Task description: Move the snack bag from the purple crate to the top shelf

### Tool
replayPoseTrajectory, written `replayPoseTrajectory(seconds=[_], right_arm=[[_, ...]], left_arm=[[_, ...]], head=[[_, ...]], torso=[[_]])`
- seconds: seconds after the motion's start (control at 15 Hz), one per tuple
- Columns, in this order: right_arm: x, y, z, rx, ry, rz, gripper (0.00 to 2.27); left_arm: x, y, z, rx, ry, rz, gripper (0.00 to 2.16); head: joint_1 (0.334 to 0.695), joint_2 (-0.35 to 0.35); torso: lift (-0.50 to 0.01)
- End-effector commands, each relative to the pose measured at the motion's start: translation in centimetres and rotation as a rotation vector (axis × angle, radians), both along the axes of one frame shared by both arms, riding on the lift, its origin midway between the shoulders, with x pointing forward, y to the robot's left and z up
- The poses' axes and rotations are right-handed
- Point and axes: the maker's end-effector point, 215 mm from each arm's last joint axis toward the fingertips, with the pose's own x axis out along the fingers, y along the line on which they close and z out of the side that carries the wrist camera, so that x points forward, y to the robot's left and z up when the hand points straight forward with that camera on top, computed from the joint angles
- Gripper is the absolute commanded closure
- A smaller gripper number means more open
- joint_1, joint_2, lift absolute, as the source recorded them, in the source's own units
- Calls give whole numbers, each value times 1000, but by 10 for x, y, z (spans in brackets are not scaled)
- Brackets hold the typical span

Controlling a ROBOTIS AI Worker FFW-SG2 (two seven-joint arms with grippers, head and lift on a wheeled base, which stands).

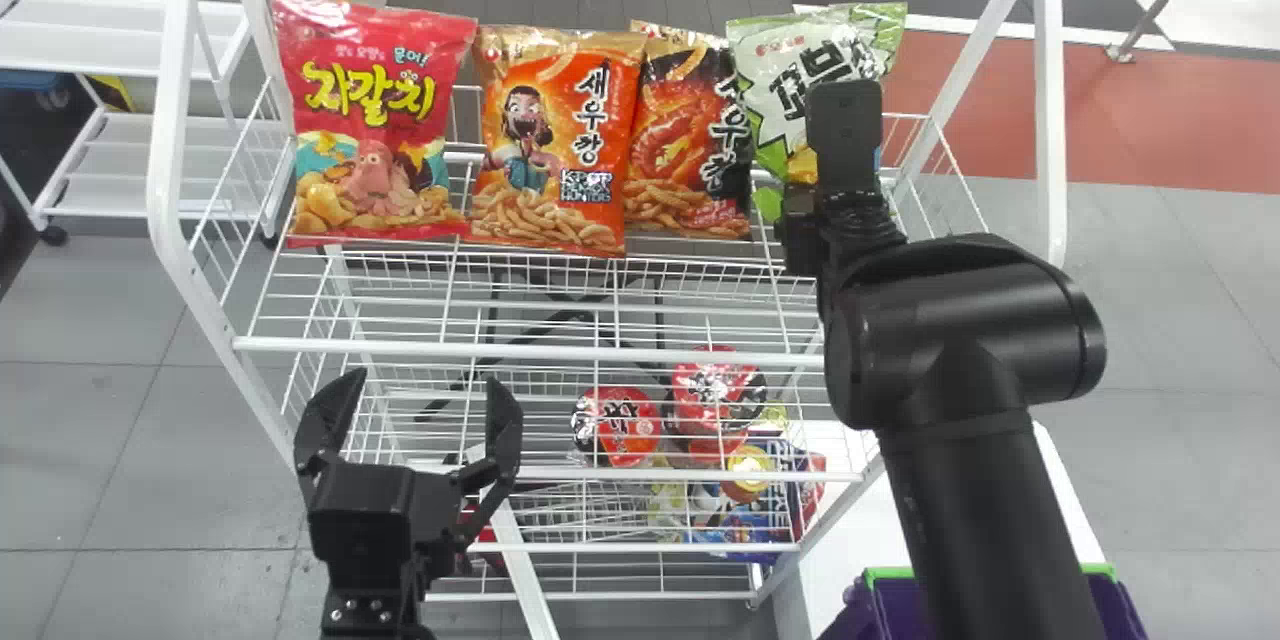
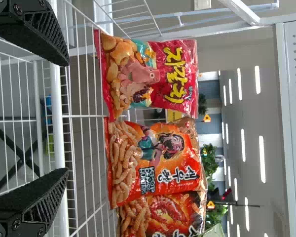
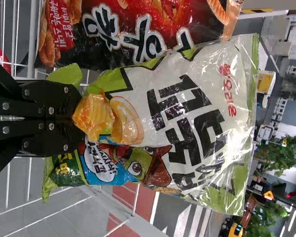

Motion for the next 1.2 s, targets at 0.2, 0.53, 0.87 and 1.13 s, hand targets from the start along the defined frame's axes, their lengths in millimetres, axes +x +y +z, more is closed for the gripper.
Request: replayPoseTrajectory(seconds=[0.2,0.53,0.87,1.13], right_arm=[[1,-5,6,17,-67,-36,1848],[-11,-15,-7,6,-59,-101,1851],[-18,-16,-6,27,-112,-141,1851],[-18,-17,-4,51,-139,-177,1851]], left_arm=[[0,-3,-1,0,-1,-5,33],[0,-1,3,-4,-15,1,33],[-2,-2,4,-9,-22,-1,33],[-6,-2,6,-11,-33,-3,33]], head=[[695,-141],[695,-146],[695,-158],[695,-158]], torso=[[0],[0],[0],[0]])
